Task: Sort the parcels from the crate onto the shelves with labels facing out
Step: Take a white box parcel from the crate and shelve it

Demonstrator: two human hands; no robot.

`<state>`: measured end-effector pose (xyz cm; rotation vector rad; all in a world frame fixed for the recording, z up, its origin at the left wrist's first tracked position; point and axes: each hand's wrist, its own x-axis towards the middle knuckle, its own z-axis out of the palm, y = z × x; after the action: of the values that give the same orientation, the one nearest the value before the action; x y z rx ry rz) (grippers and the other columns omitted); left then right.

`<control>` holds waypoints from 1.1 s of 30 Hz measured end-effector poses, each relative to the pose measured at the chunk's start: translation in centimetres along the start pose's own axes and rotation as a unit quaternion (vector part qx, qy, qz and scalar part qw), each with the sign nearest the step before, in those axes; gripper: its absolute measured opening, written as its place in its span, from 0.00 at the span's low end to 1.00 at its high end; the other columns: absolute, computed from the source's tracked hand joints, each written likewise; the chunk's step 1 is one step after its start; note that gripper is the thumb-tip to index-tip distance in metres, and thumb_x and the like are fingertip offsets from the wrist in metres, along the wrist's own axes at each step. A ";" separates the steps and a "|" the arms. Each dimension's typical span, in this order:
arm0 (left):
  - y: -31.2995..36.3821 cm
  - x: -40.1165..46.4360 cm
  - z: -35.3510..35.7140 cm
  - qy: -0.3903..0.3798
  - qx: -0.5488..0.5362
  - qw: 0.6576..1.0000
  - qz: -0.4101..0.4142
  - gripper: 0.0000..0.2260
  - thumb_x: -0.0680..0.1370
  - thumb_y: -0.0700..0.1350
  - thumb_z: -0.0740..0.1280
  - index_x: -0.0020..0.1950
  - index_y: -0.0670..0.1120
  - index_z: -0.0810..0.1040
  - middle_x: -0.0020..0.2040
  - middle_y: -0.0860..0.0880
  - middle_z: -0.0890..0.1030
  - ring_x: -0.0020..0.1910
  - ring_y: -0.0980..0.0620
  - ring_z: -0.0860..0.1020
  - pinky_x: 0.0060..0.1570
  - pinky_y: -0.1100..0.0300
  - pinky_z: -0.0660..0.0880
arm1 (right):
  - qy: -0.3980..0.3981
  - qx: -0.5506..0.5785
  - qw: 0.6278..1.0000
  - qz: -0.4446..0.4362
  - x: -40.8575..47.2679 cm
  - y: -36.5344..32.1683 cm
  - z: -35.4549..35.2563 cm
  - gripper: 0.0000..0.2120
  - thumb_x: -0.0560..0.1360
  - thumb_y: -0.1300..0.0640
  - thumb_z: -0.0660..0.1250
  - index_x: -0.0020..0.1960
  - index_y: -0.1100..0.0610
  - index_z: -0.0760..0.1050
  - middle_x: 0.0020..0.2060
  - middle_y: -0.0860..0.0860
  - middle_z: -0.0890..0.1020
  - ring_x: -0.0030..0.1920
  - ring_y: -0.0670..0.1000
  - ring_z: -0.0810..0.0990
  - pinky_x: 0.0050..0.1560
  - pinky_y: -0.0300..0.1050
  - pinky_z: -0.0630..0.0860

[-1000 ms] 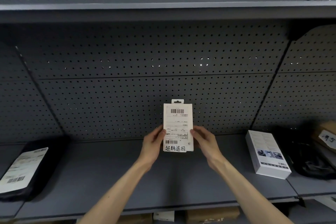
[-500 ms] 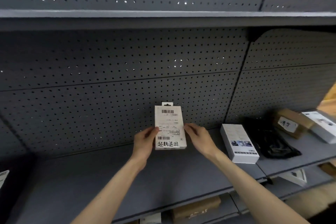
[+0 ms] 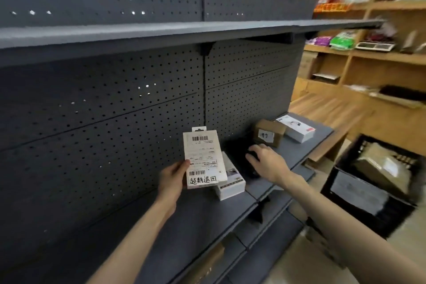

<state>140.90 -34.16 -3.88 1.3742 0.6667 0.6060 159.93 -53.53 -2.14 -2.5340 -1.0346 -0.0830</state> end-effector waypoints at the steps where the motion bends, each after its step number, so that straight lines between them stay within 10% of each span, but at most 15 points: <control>1: 0.1 0.4 2.1 -0.019 0.003 1.000 -0.002 0.06 0.82 0.44 0.67 0.51 0.47 0.83 0.48 0.47 0.87 0.44 0.52 0.85 0.48 0.50 0.82 | 0.006 -0.015 1.000 0.017 -0.2 2.4 -1.2 0.16 0.82 0.47 0.57 0.63 0.56 0.73 0.56 0.56 0.77 0.59 0.60 0.75 0.52 0.54 0.75; 17: 0.6 3.6 44.4 -0.305 0.010 0.951 0.041 0.06 0.83 0.41 0.64 0.54 0.45 0.81 0.47 0.48 0.86 0.42 0.55 0.85 0.43 0.59 0.82 | 0.116 -0.146 0.944 0.272 -7.6 36.2 -19.5 0.16 0.82 0.47 0.57 0.59 0.58 0.75 0.55 0.56 0.79 0.55 0.58 0.77 0.51 0.52 0.75; 33: -4.7 7.3 72.9 -0.470 0.058 0.881 0.013 0.09 0.84 0.45 0.63 0.63 0.49 0.79 0.53 0.49 0.86 0.54 0.50 0.85 0.58 0.45 0.80 | 0.130 -0.168 0.887 0.411 -7.5 58.3 -23.5 0.15 0.82 0.48 0.58 0.56 0.56 0.77 0.51 0.53 0.81 0.51 0.53 0.78 0.41 0.44 0.70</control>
<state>199.44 -78.41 -3.74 1.5797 -0.1131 -0.1310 196.55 -105.17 -2.00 -2.9388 0.2240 -0.3694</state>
